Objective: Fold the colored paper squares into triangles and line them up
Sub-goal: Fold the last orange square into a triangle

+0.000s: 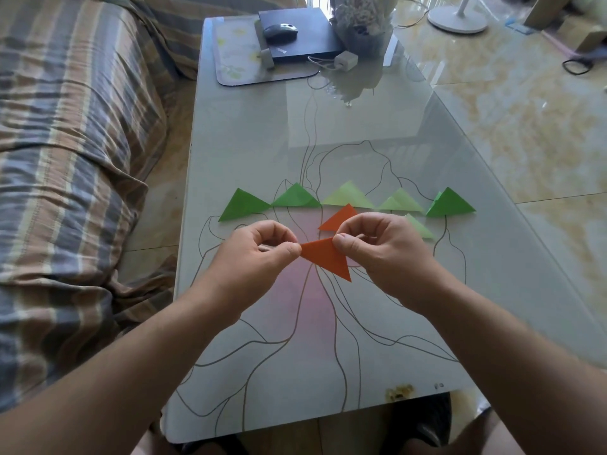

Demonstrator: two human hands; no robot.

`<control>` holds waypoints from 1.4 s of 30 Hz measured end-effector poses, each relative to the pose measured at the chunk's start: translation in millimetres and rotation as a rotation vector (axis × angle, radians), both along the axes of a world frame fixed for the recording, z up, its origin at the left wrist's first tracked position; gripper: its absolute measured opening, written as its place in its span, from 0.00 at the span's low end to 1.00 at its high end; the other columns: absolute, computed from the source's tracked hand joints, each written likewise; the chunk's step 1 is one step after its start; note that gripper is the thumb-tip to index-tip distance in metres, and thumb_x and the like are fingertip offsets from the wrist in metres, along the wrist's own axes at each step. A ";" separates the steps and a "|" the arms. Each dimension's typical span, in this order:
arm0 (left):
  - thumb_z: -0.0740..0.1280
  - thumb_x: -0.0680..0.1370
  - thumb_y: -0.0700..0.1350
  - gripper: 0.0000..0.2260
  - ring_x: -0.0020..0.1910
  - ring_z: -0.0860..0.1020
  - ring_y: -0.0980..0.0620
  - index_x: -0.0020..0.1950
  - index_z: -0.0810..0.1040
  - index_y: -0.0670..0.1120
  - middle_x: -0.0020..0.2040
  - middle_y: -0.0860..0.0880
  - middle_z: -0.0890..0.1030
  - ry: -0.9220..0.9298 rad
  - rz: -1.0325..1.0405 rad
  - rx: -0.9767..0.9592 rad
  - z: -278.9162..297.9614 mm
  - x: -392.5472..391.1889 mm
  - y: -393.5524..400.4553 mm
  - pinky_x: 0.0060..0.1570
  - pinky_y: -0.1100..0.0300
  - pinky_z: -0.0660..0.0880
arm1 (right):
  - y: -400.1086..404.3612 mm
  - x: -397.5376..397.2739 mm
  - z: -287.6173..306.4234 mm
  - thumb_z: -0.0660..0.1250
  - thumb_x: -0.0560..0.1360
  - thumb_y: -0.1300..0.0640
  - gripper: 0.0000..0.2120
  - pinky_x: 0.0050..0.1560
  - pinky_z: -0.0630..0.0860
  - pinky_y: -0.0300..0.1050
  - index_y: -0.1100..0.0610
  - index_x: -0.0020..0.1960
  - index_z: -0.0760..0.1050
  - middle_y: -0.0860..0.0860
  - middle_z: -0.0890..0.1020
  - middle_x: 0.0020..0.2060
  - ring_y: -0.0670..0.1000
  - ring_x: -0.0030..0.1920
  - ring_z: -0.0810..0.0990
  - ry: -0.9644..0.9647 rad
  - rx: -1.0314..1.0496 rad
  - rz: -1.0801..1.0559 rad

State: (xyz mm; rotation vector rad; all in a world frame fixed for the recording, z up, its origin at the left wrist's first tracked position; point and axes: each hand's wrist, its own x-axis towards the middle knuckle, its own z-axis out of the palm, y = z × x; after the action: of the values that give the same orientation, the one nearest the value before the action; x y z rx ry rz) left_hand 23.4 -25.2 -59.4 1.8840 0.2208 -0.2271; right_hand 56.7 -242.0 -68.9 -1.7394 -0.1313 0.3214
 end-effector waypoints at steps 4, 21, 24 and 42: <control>0.77 0.75 0.48 0.07 0.47 0.85 0.54 0.52 0.85 0.52 0.46 0.51 0.87 0.029 -0.072 -0.073 3.4 -2.6 -5.1 0.47 0.60 0.83 | 3.6 -3.1 0.9 0.73 0.79 0.61 0.05 0.43 0.74 0.48 0.58 0.44 0.83 0.55 0.81 0.36 0.53 0.38 0.76 0.004 0.047 0.020; 0.75 0.77 0.42 0.01 0.43 0.84 0.52 0.46 0.85 0.45 0.41 0.48 0.85 -0.072 0.001 -0.213 5.6 -2.7 -9.9 0.51 0.58 0.83 | 7.6 -5.8 6.7 0.72 0.79 0.62 0.03 0.45 0.77 0.41 0.60 0.46 0.82 0.53 0.81 0.38 0.48 0.39 0.78 0.051 0.139 0.067; 0.75 0.76 0.43 0.02 0.40 0.79 0.52 0.43 0.85 0.48 0.40 0.47 0.84 -0.081 0.050 -0.194 5.5 -0.8 -5.4 0.46 0.58 0.80 | 6.2 -3.7 10.3 0.71 0.79 0.63 0.06 0.43 0.76 0.40 0.58 0.43 0.82 0.55 0.79 0.37 0.49 0.38 0.76 0.077 0.180 0.037; 0.74 0.76 0.49 0.05 0.38 0.81 0.56 0.45 0.85 0.47 0.38 0.49 0.85 -0.095 0.110 -0.190 7.6 0.3 -1.9 0.41 0.67 0.78 | 3.3 0.1 17.4 0.71 0.80 0.61 0.11 0.53 0.76 0.55 0.51 0.39 0.83 0.56 0.81 0.40 0.57 0.45 0.79 0.132 0.170 -0.027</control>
State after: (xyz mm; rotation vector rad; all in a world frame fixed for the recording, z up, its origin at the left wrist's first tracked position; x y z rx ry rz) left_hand 23.8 -27.2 -51.7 1.6844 0.2289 -0.0801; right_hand 56.8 -238.7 -51.4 -1.5456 -0.0379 0.3925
